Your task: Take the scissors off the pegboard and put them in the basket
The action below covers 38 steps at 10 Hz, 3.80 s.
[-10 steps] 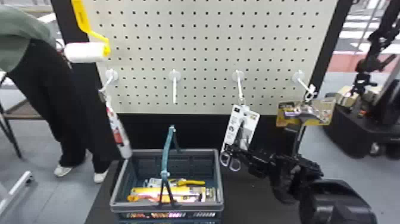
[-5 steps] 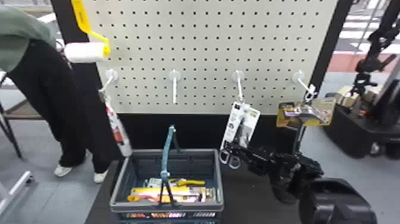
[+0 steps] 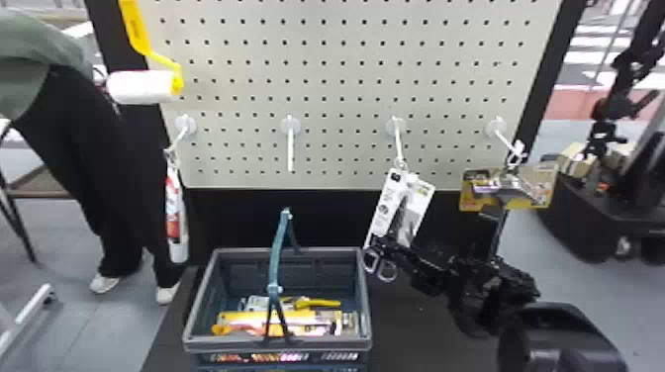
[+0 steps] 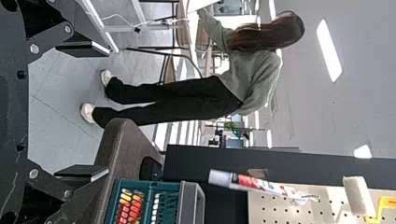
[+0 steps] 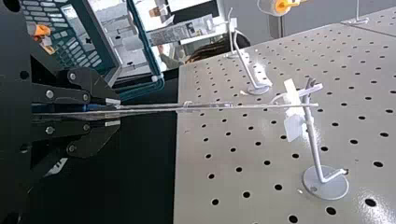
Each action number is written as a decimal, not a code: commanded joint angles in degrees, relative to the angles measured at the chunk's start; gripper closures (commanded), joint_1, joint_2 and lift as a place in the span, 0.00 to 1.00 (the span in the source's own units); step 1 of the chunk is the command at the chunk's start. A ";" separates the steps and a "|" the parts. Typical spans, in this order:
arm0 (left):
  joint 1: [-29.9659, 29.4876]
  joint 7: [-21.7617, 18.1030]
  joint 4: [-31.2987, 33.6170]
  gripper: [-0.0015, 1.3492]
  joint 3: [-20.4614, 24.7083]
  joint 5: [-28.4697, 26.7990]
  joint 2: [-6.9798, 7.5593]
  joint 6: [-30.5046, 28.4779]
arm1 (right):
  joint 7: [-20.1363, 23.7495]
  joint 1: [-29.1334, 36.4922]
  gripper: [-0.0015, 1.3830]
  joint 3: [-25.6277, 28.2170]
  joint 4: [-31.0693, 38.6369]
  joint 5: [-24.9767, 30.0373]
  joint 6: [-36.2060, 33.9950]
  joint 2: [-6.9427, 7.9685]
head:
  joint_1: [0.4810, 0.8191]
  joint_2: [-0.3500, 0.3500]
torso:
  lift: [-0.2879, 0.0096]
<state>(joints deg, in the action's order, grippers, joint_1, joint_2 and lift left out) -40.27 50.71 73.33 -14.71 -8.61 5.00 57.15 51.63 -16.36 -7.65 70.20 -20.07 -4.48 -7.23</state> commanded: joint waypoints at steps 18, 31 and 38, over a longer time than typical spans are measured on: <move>1.11 0.00 -1.11 0.29 -0.93 0.35 0.36 -0.11 | -8.30 2.49 0.81 -9.49 -4.17 -14.56 4.39 5.56 | 0.20 0.50 | 0.63; 2.22 0.00 -1.82 0.29 -1.81 0.79 0.71 -0.11 | -8.04 -1.82 0.11 -16.61 -8.96 -18.78 4.04 5.48 | 0.20 0.50 | 0.63; 2.09 0.00 -1.82 0.29 -1.90 0.79 0.71 -0.02 | -8.04 -1.57 0.09 -16.61 -8.67 -19.13 4.12 5.39 | 0.20 0.50 | 0.63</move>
<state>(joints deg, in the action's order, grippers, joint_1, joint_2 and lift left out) -38.18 50.71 71.51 -16.61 -7.82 5.71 57.13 43.58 -17.92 -24.26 61.52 -39.17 -0.33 -1.85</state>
